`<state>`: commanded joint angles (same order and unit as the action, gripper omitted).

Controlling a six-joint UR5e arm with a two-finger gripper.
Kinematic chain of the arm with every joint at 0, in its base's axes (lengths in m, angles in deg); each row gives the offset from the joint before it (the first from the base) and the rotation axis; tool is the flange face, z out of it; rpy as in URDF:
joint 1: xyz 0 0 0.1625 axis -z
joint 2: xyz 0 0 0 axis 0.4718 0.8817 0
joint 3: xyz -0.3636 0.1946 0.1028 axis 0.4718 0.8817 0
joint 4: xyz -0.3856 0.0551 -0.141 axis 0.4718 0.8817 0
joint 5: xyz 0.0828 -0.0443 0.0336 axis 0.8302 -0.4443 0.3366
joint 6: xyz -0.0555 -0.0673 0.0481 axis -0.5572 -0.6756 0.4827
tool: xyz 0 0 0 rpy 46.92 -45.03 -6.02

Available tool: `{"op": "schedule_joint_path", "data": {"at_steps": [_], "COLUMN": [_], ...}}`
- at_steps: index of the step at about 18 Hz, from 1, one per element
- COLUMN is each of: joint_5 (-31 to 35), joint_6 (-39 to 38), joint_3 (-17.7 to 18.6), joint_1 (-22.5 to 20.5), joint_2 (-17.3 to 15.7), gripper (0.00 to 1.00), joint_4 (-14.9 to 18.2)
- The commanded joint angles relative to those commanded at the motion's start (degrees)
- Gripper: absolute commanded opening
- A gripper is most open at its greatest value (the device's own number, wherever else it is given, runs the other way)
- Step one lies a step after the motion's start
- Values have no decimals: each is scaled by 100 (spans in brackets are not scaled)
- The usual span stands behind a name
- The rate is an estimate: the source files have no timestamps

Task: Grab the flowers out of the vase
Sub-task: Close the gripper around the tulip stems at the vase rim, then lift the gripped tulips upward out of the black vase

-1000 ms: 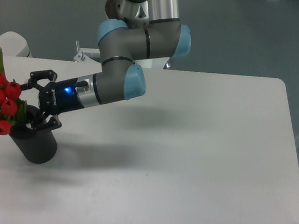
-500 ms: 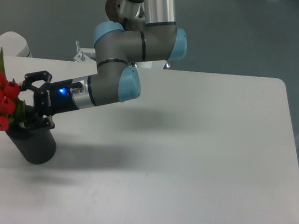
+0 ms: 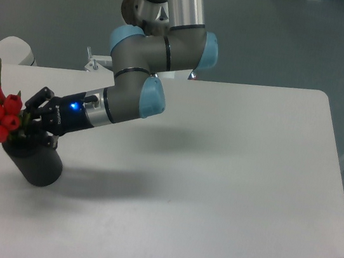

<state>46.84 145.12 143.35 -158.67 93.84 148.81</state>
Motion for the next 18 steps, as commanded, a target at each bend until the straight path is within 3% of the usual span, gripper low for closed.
{"op": "schedule_joint_path", "data": {"at_steps": [9, 18], "joint_5": [-17, -518], "joint_6": [-721, -1301], "joint_3": [-88, -141], "joint_1": [-219, -510], "joint_2": [-202, -431], "gripper": [6, 7], "joint_4": [0, 0]}}
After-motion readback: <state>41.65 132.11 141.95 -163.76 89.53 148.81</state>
